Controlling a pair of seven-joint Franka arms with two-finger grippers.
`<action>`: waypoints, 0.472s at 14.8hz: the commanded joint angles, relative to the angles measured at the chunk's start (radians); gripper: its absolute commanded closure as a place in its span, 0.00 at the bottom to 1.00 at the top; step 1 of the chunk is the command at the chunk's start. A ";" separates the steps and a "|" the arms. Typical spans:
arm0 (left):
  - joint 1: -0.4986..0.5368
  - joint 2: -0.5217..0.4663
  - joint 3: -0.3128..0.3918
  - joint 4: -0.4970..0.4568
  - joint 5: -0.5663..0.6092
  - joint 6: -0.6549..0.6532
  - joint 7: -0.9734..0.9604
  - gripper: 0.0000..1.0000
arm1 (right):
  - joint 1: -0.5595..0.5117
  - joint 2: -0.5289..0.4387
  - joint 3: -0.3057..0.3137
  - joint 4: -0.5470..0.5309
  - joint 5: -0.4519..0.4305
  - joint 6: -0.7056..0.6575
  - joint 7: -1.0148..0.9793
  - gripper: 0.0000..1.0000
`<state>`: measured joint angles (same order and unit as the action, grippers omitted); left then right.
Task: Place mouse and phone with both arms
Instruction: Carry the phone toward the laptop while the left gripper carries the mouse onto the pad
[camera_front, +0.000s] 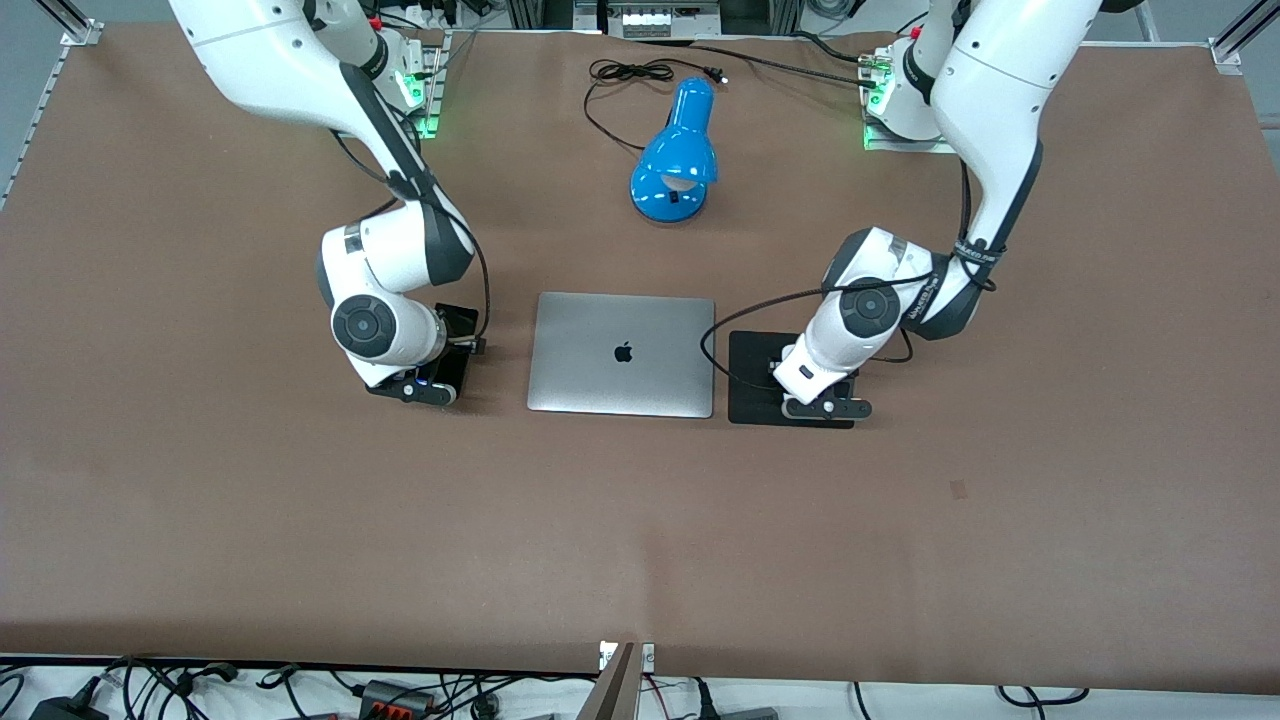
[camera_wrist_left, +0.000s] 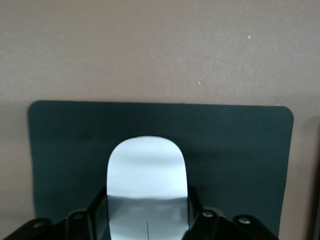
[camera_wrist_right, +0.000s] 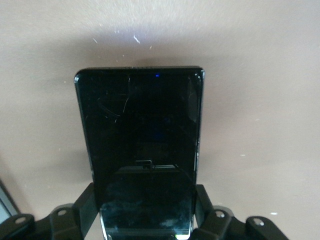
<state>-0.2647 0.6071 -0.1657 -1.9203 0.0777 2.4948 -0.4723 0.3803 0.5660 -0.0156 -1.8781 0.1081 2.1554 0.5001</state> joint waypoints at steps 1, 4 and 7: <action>0.001 -0.032 0.006 -0.016 0.024 0.007 -0.020 0.00 | 0.045 -0.002 -0.009 0.004 0.038 0.020 0.037 0.70; 0.002 -0.113 0.006 -0.014 0.024 -0.078 -0.022 0.00 | 0.069 0.009 -0.009 0.010 0.042 0.034 0.043 0.70; 0.004 -0.205 0.005 0.045 0.025 -0.255 -0.011 0.00 | 0.074 0.020 -0.009 0.010 0.042 0.044 0.043 0.70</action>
<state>-0.2616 0.4903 -0.1628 -1.8931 0.0791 2.3509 -0.4724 0.4414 0.5805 -0.0150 -1.8758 0.1336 2.1932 0.5317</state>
